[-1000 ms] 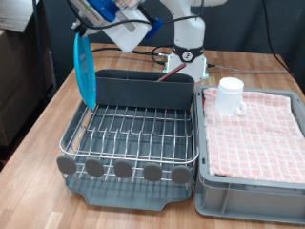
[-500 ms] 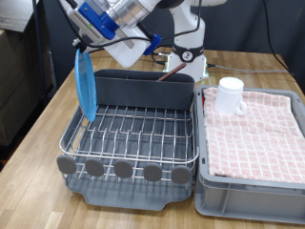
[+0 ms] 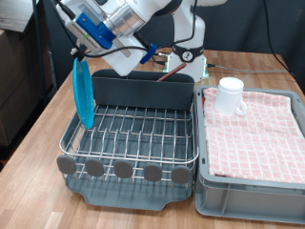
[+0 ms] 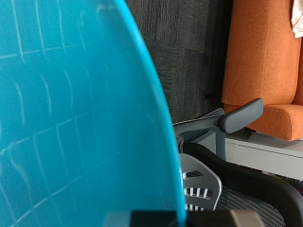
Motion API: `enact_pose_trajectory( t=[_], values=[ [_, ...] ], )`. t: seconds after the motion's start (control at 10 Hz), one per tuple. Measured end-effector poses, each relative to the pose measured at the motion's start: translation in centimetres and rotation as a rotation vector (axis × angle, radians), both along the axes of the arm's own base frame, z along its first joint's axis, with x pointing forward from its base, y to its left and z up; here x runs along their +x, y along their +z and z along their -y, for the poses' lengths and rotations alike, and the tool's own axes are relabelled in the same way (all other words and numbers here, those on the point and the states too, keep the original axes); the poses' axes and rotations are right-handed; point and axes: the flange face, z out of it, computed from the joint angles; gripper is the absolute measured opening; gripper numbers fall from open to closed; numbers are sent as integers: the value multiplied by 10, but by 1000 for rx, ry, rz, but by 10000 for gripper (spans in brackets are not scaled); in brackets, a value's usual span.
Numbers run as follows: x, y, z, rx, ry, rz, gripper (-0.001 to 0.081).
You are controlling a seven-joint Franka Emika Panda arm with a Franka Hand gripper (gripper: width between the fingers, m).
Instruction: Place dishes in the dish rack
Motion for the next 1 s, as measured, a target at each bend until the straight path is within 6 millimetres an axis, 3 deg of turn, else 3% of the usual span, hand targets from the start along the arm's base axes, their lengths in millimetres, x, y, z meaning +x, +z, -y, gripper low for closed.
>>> enact_pose_trajectory(
  t=[1.0],
  values=[
    [-11,-26,-3,33,-13,2,17]
  ],
)
